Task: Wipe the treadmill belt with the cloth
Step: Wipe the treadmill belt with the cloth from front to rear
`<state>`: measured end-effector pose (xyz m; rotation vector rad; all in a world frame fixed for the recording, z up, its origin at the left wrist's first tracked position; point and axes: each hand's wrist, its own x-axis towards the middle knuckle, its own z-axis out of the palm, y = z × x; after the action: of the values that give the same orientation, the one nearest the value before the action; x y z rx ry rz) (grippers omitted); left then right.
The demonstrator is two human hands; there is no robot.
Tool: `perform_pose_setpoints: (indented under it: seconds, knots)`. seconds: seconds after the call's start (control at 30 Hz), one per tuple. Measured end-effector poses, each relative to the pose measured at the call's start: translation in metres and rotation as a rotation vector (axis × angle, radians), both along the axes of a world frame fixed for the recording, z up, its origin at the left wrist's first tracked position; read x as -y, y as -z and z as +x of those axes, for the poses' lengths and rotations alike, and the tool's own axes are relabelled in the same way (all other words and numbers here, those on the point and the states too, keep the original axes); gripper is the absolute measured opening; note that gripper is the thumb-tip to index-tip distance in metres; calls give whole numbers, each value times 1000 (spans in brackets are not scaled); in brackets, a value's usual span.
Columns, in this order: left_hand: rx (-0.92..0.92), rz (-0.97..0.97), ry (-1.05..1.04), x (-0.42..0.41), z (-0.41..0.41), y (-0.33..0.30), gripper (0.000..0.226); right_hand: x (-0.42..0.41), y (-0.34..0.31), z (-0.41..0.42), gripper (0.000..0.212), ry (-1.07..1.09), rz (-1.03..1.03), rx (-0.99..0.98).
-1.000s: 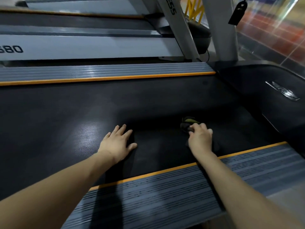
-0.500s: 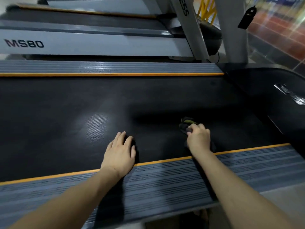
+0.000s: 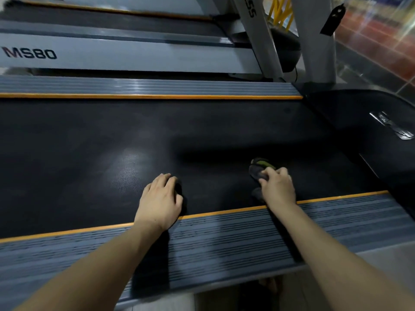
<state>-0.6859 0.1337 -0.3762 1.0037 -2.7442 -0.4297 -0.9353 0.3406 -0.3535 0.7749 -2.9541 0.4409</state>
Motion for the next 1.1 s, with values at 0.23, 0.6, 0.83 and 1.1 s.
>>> perform_pose_setpoints:
  seconds: [0.23, 0.6, 0.83, 1.1]
  knots:
    - [-18, 11, -18, -2, 0, -2, 43, 87, 8, 115, 17, -271, -70, 53]
    - [-35, 0, -6, -1, 0, -1, 38, 24, -2, 16, 8, 23, 8, -44]
    - [-28, 0, 0, -3, 0, -3, 46, 89, 7, 121, 10, -410, -97, 73]
    - [-15, -4, 14, -2, 0, -2, 39, -16, -3, -30, 7, 64, -16, -77]
